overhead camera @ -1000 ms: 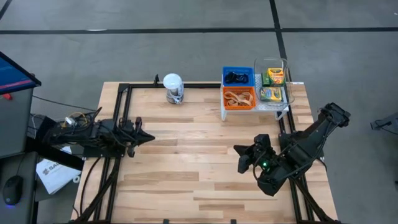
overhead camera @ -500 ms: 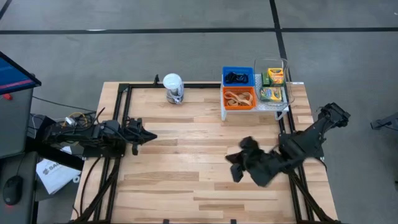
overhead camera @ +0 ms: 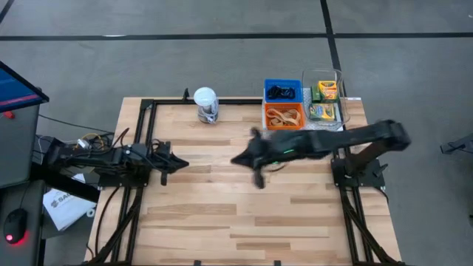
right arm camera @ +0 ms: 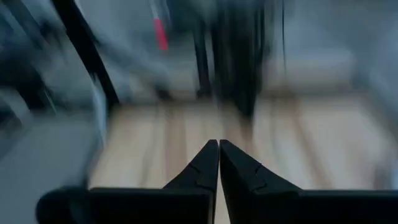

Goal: Pick & Place Office Desk Supplies
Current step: Return to Home Position

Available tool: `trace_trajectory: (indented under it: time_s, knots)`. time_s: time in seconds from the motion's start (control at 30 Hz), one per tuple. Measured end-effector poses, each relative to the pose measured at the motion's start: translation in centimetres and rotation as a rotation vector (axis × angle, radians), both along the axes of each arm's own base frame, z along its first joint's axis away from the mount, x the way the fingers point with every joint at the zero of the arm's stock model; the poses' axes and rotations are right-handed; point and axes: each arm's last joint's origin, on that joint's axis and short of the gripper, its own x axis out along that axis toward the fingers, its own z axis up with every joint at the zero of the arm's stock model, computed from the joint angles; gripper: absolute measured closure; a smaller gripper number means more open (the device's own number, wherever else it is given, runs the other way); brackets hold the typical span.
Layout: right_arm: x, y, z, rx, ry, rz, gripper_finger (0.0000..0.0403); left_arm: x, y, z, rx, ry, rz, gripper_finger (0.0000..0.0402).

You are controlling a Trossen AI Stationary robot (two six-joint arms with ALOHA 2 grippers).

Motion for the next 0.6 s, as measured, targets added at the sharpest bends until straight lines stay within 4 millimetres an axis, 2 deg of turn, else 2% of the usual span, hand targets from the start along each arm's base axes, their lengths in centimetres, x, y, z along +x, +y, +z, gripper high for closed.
trace_trajectory:
  time_s: [0.07, 0.13, 0.3, 0.4, 0.6]
  knots:
    - [-3.2, -0.5, 0.8, -0.013, -0.159, 0.027, 0.0391, 0.1, 0.0, -0.1, 0.001, 0.013, 0.000, 0.0396]
    - [-6.6, -1.0, 0.0, 0.028, -0.312, 0.050, 0.0391, 0.1, 0.0, -0.1, 0.001, 0.015, 0.000, 0.0396]
    - [-14.4, -2.0, -6.1, 0.127, -0.438, 0.068, 0.0391, 0.4, 0.0, -0.2, 0.001, 0.025, 0.000, 0.0396]
    - [-17.0, -1.9, -8.6, 0.098, -0.419, 0.108, 0.0391, 0.5, 0.0, -0.3, 0.001, 0.033, 0.000, 0.0396]
    - [-20.3, -2.6, -10.8, -0.031, -0.482, 0.126, 0.0391, 0.5, 0.0, -0.3, 0.002, 0.038, 0.000, 0.0394]
